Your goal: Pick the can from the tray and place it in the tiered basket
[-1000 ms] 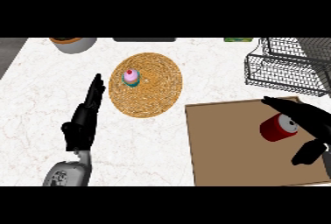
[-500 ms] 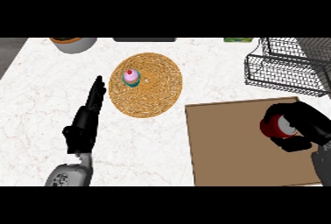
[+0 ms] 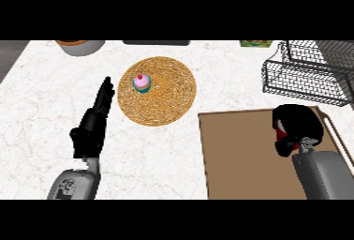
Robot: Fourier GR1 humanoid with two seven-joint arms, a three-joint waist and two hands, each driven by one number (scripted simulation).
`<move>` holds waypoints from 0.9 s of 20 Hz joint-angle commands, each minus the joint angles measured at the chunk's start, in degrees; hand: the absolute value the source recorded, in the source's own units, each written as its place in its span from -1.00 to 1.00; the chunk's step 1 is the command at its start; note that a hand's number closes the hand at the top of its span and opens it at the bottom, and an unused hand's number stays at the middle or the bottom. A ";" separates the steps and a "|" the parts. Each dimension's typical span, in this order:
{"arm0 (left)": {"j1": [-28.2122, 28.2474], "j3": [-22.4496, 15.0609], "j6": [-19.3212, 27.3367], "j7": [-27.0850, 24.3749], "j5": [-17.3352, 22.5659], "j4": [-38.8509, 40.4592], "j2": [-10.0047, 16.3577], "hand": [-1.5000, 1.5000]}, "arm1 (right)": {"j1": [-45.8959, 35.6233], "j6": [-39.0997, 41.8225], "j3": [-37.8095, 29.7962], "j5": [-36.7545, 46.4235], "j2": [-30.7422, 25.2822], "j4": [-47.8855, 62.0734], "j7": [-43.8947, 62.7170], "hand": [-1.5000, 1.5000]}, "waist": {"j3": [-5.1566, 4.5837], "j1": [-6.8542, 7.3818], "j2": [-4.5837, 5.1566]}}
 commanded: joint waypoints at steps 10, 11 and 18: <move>0.40 0.03 0.61 2.19 0.08 -2.58 -0.21 0.00 | -5.89 5.15 0.11 7.04 7.51 -11.49 22.45 1.00 | 0.91 -1.02 0.17; 4.02 0.98 -0.98 -0.74 0.97 -2.65 1.72 0.00 | -4.98 5.75 1.47 7.65 8.66 -16.46 23.89 1.00 | 0.88 -1.12 0.01; 2.41 1.49 -2.01 -1.17 2.35 -1.38 1.34 0.00 | -18.61 21.40 -3.60 5.23 6.39 -29.21 28.39 1.00 | 0.86 -1.12 0.08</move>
